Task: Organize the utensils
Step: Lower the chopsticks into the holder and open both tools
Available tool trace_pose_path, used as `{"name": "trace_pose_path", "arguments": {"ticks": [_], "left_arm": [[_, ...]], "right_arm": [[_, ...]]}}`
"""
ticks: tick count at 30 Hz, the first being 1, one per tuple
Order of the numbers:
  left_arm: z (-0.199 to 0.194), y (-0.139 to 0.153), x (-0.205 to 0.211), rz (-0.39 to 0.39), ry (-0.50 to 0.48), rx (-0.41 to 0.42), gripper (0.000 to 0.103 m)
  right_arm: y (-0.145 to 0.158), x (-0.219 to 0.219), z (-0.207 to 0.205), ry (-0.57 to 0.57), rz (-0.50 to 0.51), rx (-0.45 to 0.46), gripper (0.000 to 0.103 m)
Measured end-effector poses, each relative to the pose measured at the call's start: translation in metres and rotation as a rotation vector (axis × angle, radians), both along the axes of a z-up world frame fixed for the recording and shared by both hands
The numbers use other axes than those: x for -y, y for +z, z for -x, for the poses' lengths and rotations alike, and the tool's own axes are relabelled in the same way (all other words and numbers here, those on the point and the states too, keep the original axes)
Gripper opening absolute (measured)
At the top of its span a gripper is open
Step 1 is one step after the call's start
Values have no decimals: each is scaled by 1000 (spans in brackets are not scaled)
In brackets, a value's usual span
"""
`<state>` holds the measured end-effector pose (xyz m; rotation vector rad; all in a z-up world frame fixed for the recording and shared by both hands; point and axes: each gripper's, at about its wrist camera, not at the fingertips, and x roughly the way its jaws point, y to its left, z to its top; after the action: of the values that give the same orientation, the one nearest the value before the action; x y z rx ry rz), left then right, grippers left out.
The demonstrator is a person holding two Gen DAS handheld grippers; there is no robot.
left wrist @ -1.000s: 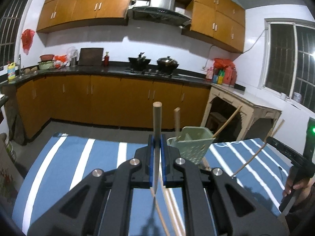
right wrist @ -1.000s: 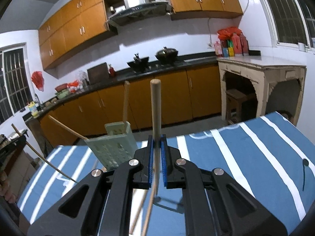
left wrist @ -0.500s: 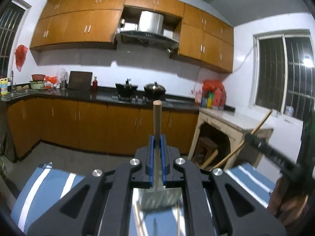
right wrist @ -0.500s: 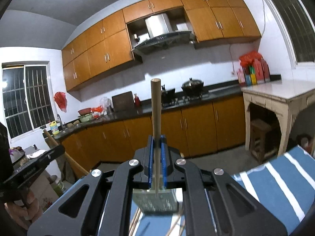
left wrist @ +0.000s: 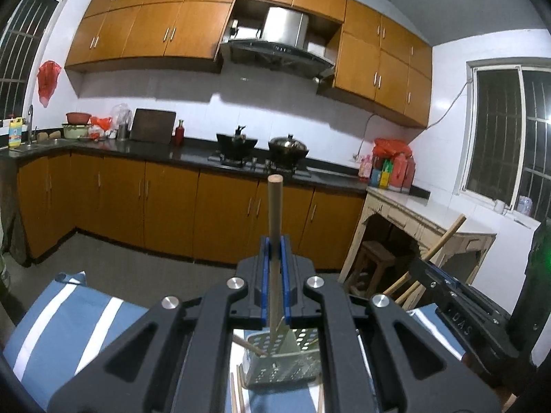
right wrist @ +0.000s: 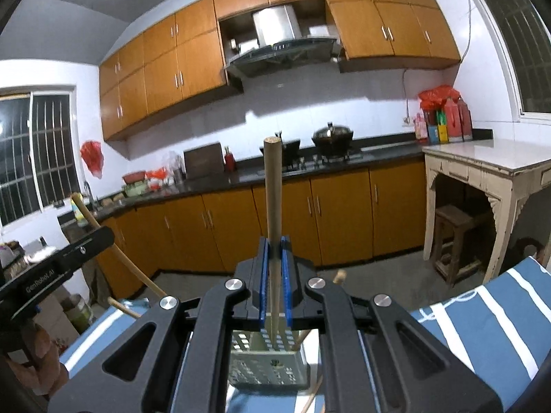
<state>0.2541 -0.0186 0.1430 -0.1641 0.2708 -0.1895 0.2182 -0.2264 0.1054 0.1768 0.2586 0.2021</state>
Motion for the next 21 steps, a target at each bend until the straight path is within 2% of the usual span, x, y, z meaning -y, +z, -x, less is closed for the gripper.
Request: {"name": "trace_pose_path", "arguments": {"ticks": [4,8,10,13,18,21], "left_arm": [[-8,-12,0,-9,-9,-49,8],[-4,-15,-4,-11,0,-59,15],[2,-13,-9,-5,4,-54,20],[13,-9,-14,1,12,-42,26],[42,-9,-29,-13,30,-37,30],[61,-18,-40,-22,46,-52,32]], "right_arm": [[-12,-2,-1,8,12,-56,9],[-12,4,3,3,10,-71,10],[-10,10,11,-6,-2,-72,14],[-6,18,21,-15,-11,-59,25],[-7,27,45,-20,-14,-61,25],[-19,34,58,-32,8,-92,25]]}}
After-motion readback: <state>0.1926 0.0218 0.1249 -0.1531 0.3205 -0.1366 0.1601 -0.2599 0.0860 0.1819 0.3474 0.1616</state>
